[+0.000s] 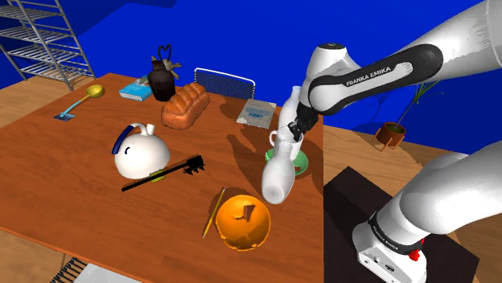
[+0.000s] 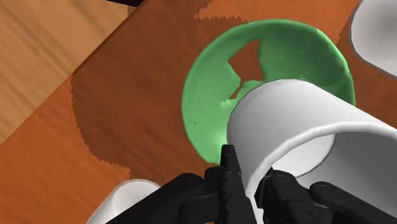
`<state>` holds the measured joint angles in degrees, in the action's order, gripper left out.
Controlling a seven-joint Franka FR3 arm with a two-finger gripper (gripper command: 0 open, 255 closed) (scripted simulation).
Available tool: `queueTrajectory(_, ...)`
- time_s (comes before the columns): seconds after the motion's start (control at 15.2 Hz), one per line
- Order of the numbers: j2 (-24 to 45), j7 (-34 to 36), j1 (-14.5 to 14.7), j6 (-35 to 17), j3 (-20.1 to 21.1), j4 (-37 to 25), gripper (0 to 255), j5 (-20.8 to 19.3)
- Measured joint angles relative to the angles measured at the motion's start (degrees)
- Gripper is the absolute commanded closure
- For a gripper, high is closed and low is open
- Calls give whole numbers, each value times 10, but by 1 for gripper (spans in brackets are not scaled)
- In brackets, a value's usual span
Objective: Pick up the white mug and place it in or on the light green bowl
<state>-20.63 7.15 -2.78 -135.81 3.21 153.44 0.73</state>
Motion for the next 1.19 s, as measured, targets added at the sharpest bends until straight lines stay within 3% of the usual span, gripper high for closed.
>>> queueTrajectory(0.26,23,1,-1,-35,1,12,255,-1)
queueTrajectory(0.66,29,1,-1,-42,1,13,255,-1)
queueTrajectory(0.73,29,1,-1,-42,1,13,0,-1)
queueTrajectory(1.19,20,0,-1,-33,0,11,0,-1)
